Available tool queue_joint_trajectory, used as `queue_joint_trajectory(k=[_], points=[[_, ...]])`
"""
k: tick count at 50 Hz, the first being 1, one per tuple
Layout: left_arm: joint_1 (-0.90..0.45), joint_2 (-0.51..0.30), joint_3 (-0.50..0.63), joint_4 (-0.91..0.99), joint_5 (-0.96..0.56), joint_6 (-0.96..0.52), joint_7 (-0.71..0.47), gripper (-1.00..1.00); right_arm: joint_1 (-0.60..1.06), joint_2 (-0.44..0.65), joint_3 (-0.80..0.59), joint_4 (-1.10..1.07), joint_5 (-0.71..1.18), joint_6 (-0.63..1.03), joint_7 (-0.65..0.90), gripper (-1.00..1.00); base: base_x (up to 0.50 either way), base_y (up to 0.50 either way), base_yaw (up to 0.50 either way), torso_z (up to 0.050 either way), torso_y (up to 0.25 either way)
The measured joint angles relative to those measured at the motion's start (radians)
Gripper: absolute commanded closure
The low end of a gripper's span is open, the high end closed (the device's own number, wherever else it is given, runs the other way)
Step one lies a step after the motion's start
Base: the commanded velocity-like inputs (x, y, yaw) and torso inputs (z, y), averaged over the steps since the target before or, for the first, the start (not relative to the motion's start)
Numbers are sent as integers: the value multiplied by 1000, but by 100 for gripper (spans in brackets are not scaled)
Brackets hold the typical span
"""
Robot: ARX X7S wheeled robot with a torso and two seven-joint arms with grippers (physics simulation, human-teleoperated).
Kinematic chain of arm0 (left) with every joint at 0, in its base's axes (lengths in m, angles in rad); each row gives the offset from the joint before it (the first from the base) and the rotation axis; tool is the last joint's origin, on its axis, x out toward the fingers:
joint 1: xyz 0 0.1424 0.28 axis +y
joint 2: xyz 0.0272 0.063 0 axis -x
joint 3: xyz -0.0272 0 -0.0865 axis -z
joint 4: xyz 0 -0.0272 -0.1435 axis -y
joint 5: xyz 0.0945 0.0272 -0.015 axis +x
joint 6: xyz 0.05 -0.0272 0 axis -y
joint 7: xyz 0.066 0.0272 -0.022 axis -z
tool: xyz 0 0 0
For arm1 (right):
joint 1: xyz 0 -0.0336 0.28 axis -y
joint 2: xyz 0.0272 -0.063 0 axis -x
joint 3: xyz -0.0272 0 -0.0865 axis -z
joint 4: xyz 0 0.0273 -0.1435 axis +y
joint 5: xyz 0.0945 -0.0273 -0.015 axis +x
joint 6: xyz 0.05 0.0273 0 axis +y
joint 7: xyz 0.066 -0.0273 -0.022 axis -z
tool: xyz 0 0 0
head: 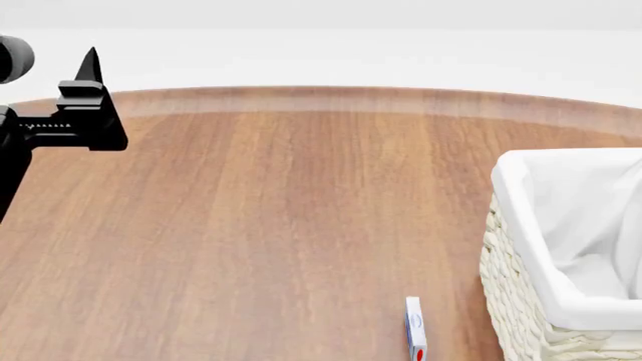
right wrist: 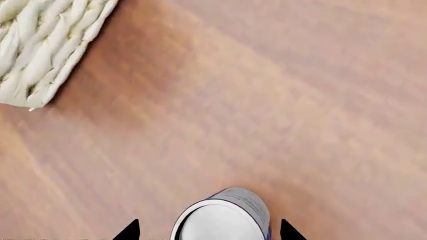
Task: Pick up the alphabet soup and the cream cheese box, and put them in the basket.
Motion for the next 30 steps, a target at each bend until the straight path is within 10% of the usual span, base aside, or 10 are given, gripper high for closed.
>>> queue_joint_trajectory(k=[30], points=[[7,-7,6,-10,-12,11,-7,-100,53,-18,-99,121,-123,1,-108,-100,0,0,0,0,0]])
